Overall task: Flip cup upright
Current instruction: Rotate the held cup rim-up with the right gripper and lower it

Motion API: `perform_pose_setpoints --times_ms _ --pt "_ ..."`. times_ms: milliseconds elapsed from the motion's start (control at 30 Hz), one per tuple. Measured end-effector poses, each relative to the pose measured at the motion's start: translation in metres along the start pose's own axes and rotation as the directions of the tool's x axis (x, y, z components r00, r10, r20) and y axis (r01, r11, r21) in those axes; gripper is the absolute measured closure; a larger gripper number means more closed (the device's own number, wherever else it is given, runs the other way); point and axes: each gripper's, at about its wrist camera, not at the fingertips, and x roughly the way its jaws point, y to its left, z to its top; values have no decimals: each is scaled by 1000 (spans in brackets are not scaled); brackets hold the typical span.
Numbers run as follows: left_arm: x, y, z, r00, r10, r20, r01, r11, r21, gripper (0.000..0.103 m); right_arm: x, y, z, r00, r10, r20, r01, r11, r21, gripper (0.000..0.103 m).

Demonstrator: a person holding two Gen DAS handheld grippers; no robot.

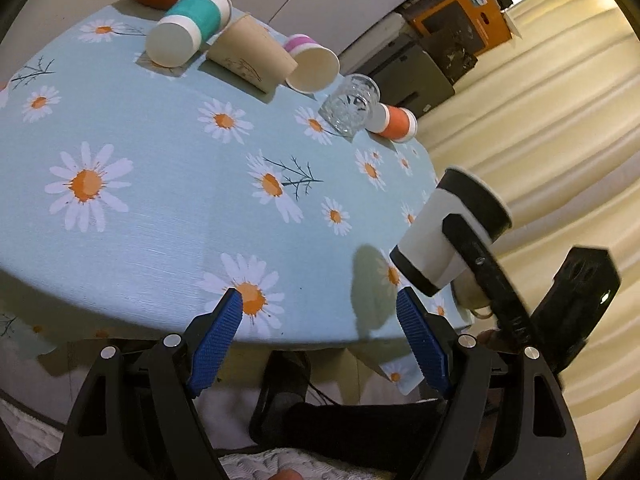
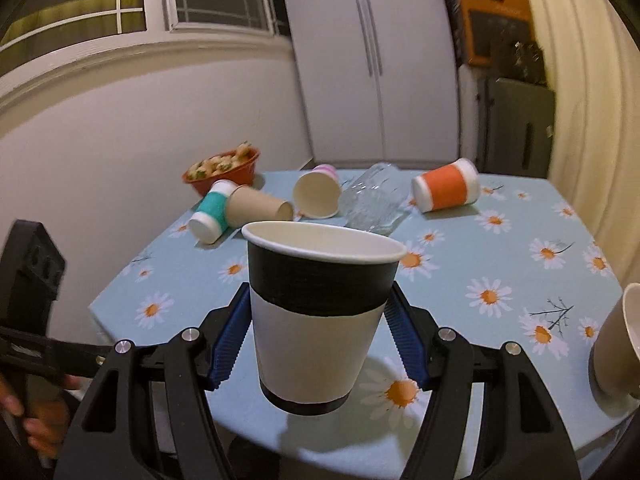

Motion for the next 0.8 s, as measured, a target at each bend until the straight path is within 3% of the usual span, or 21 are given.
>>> perform_pose_setpoints --times_ms 300,800 --pt "-3 5 1 1000 -2 30 3 1000 -12 26 8 0 -24 992 -63 108 66 998 -24 37" --pt "-3 6 2 998 9 55 -9 1000 -6 26 16 24 -56 985 -86 152 113 977 -179 37"
